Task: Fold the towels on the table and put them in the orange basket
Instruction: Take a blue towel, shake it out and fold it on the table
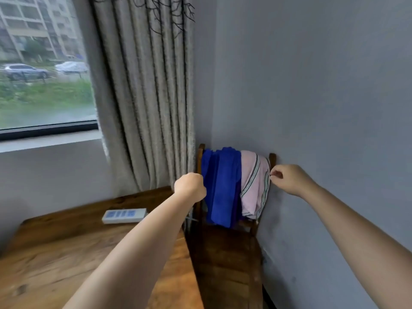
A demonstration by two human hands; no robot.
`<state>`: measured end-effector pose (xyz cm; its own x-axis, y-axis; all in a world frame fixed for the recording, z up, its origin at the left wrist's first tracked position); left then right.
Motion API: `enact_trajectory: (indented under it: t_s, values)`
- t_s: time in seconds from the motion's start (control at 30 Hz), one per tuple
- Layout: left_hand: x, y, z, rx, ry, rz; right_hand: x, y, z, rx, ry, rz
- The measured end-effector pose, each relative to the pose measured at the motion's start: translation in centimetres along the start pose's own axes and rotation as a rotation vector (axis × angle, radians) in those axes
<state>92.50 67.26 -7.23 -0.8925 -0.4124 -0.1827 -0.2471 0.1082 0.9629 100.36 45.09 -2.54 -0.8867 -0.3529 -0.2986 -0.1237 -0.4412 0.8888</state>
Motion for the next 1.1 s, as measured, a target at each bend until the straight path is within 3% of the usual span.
enact_trajectory:
  t_s: [0.33, 0.57, 0.73, 0.9, 1.1]
  values:
    - [-12.6, -7.9, -5.5, 0.112, -0.095, 0.085, -14.3, -8.1, -6.6, -0.01, -0.074, 0.114]
    - [-21.1, -13.1, -4.5, 0.216, 0.119, 0.097, -23.3, -15.1, -6.7, -0.074, 0.09, 0.186]
    - [-24.9, -16.2, -4.5, 0.333, 0.228, 0.132, -26.3, -18.2, -5.4, -0.048, 0.273, 0.207]
    - [-27.0, -17.7, -5.5, 0.273, 0.142, 0.155, -28.4, -20.4, -5.0, 0.063, 0.321, 0.331]
    - [-28.1, -17.3, -6.1, 0.462, 0.107, 0.183, -28.6, -21.4, -4.8, 0.093, 0.339, 0.452]
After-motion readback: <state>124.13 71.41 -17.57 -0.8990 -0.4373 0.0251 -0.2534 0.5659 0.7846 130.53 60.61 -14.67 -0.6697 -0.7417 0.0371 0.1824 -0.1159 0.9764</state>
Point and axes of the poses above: each hand's wrist, its own x-axis away from the middle knuckle, its own y-axis out of the back of the hand, z = x × y, the point moved 9 cm from there along -x, towards the middle knuckle, and after that the axes turned 11 degrees about -z, right-handed, at the moved point
